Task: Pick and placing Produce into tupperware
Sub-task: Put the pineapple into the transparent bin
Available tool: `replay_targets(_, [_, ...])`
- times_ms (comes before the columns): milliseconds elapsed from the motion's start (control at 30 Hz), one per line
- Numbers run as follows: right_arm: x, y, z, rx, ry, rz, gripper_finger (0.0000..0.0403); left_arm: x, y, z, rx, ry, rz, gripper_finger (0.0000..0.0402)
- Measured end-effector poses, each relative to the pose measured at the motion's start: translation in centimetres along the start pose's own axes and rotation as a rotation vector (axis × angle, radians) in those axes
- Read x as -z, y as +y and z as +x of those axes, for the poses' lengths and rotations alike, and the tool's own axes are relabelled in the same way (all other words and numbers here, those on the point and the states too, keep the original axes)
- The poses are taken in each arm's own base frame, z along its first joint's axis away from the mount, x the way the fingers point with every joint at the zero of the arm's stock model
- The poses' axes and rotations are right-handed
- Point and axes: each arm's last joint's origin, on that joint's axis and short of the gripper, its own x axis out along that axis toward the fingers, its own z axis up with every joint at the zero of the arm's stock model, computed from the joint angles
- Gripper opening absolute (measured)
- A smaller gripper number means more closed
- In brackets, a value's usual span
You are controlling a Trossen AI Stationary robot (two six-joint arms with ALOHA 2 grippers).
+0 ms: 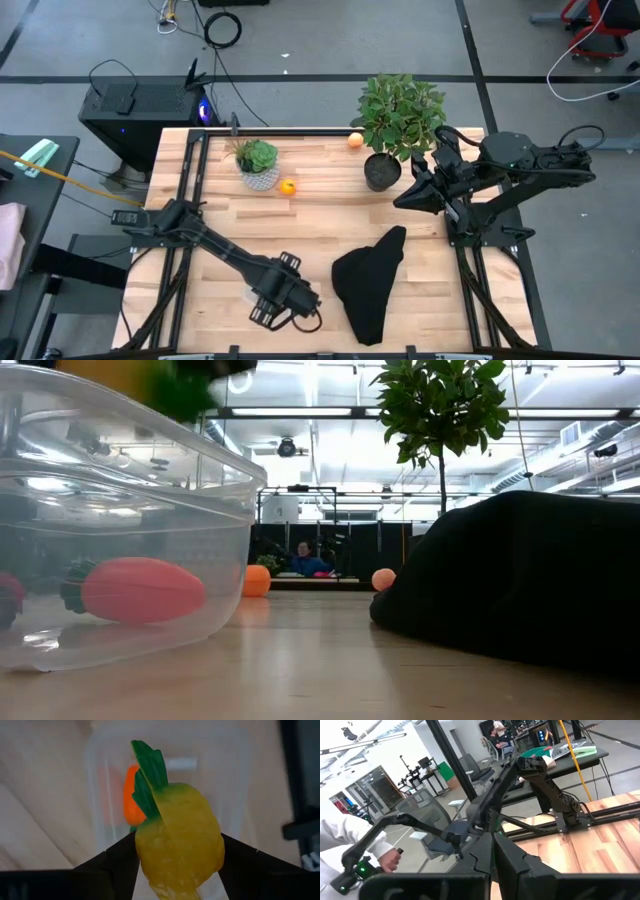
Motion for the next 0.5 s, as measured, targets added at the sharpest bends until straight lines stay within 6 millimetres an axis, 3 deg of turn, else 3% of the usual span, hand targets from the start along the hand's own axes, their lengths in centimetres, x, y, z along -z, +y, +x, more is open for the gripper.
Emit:
replay_targets(233, [0.0,0.0,0.0,-0.001,0.0,0.005,0.0023,0.8,0.2,3.5,0.06,0.069,0.022,0.0239])
replay_targets(500, [0.0,0.0,0.0,-0.001,-0.001,0.004,0.0023,0.4,-0.1,4.6,0.08,0.005,0.049,0.024])
